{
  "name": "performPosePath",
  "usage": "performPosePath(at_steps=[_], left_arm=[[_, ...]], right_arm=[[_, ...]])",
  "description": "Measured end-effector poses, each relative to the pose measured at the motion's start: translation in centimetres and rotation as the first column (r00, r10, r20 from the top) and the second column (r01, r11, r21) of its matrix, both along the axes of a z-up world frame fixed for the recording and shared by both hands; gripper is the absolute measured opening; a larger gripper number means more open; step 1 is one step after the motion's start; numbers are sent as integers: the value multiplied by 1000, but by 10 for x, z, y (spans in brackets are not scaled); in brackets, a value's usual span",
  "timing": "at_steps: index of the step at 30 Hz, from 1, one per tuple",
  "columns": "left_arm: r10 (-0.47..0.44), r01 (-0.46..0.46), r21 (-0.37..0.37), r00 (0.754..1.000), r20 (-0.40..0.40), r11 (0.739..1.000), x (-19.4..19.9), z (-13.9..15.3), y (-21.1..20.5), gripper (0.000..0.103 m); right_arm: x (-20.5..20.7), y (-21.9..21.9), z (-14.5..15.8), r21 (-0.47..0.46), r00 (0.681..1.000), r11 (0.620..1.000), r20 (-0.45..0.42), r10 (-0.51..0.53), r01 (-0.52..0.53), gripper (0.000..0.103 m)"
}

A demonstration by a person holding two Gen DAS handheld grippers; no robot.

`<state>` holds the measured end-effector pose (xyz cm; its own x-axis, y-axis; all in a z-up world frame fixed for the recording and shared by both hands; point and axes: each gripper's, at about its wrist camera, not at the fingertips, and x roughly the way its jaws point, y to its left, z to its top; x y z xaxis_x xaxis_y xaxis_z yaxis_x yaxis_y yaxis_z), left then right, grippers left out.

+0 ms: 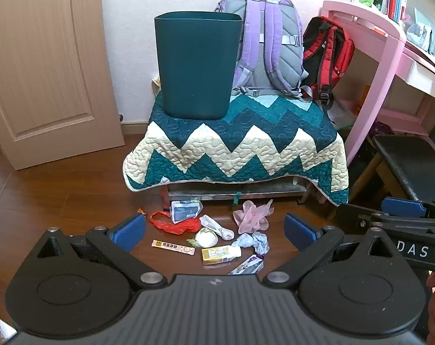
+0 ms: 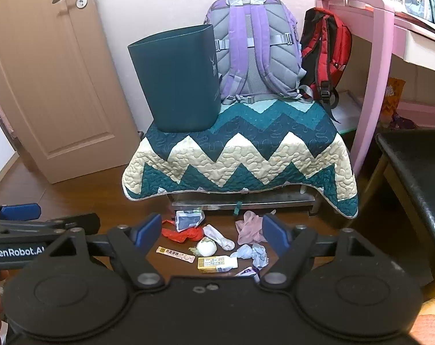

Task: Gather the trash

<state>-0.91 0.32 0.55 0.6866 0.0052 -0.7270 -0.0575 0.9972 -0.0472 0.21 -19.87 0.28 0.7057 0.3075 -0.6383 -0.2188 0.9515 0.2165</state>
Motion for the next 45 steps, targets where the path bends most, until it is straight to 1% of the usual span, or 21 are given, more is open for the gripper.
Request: performPosePath(at_steps=[14,29,36,45], left_arm=[[2,-2,-10,1000,25,1000,-4,2,2,103],[2,-2,-9,1000,30,1000,-3,4,0,103],[-5,6,-25,999,34,1000,-1,5,2,103],[-1,2,-27,999,32,1000,-2,2,4,103]], right_arm=[[-2,4,0,-9,1000,1000,5,-14,14,76],[0,0,-1,-2,1000,1000,1,-28,28,76],[0,-1,-2,-1,1000,1000,0,-30,30,76],[0,-1,-2,0,1000,1000,2,-29,29,76]])
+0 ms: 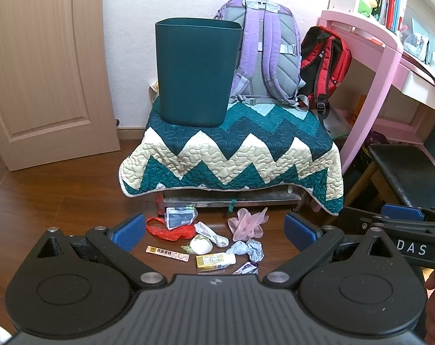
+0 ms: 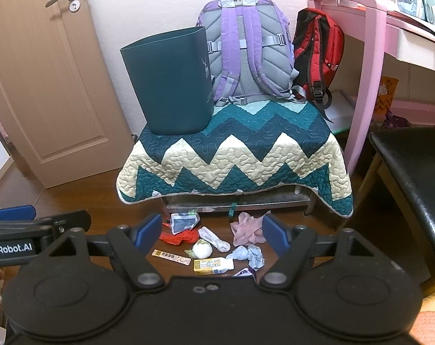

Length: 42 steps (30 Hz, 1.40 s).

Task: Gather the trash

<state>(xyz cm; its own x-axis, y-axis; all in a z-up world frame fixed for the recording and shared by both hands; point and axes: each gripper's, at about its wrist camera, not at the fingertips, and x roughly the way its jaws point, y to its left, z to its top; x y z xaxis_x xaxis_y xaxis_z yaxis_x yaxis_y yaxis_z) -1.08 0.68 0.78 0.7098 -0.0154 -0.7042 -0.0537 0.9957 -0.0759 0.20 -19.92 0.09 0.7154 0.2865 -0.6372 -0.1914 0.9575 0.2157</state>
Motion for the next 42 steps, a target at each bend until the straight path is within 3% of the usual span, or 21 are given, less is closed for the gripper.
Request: performPosePath(at_steps=[26,42], left_arm=[[-2,2,-14,1000,-14,1000,2,-10,-2,103],[16,-17,-17,999,-35,1000,37,-31,13,103]], right_arm=[[3,4,-8,-3,1000,1000,-15,9,-9,76],[51,2,-32,-17,997,1000,-82,0,-1,76]])
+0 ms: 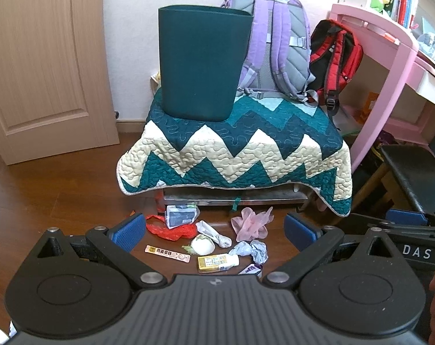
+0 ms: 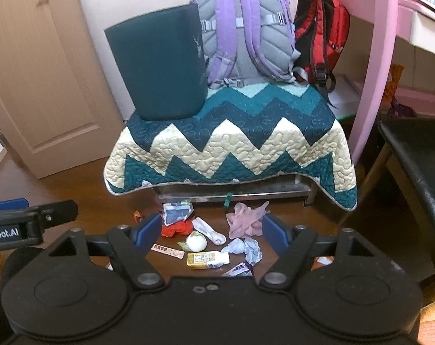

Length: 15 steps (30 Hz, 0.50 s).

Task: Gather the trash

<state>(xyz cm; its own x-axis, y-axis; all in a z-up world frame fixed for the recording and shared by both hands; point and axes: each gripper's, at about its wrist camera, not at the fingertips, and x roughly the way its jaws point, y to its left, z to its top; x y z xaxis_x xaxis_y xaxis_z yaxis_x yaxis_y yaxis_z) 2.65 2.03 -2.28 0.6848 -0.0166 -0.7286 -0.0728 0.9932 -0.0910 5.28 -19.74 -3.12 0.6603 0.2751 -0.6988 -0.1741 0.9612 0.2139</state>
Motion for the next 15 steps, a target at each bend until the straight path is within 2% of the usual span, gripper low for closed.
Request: performPosePath(at_steps=[15], left_arm=[[5,-6,-14,998,-58,1000,89,-55,23,103]], right_arm=[[104,-7,-57,-1,996,1000,-92,-20,20,76]])
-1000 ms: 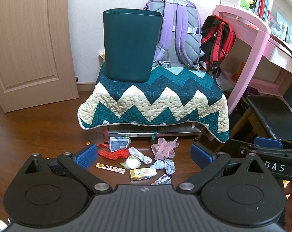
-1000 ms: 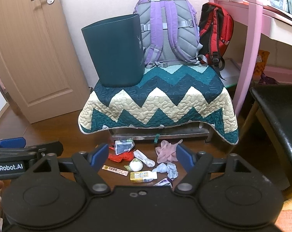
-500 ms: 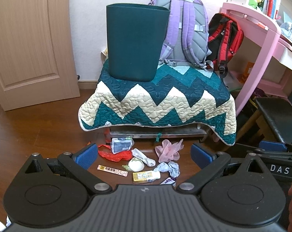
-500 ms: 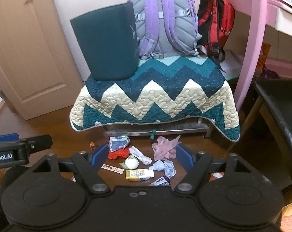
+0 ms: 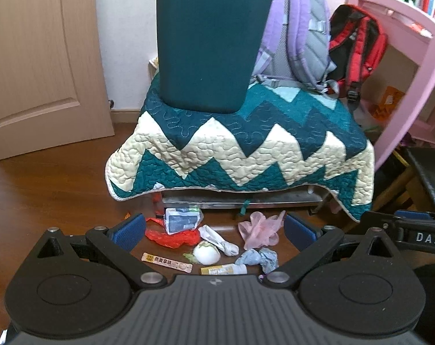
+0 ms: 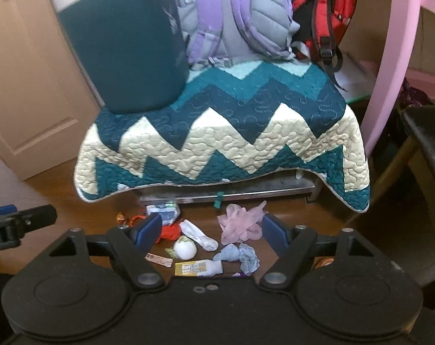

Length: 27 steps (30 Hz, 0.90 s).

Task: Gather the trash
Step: 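Lower right tool onto pink mesh puff and grasp it while left tool reaches toward yogurt bottle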

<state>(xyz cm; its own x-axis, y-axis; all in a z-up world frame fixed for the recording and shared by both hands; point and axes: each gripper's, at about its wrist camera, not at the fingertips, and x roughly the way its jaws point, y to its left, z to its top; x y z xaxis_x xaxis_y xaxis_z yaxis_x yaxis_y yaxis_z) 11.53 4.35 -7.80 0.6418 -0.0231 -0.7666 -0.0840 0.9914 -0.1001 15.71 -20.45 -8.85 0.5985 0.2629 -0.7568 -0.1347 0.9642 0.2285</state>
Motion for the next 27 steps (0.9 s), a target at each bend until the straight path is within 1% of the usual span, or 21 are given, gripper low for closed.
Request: performPosePath(at_steps=[5,8,12,15,18,22,27], left_arm=[[3,-4,-17,999,-42,1000,36,-25,10,103],[-1,0,-23,999,-53,1000,54,-41,17,103],[0,-1,-7,998,-68,1000,79,-69,23,103],[-2,2,5,996,-93,1000,97,-90,24,103],[-9,9,4,992,-127,1000,116,-117,22,103],[8,-13,-25,981,-195,1000,142,-159,21,103],[20,-41,-66,953,-302,997,163,-214,16,103]], right_arm=[[36,1,-27,-22,999,1000,-44,-7,7,76],[59,2,-48,-18,998,999,-60,30,-32,76],[88,4,-77,-12,995,999,-97,38,-40,76],[111,8,-102,-23,992,999,-121,44,-47,76],[133,15,-128,-34,986,997,-153,66,-72,76],[157,20,-164,-33,973,998,-225,51,-60,76],[182,22,-206,-41,956,998,-292,31,-45,76]])
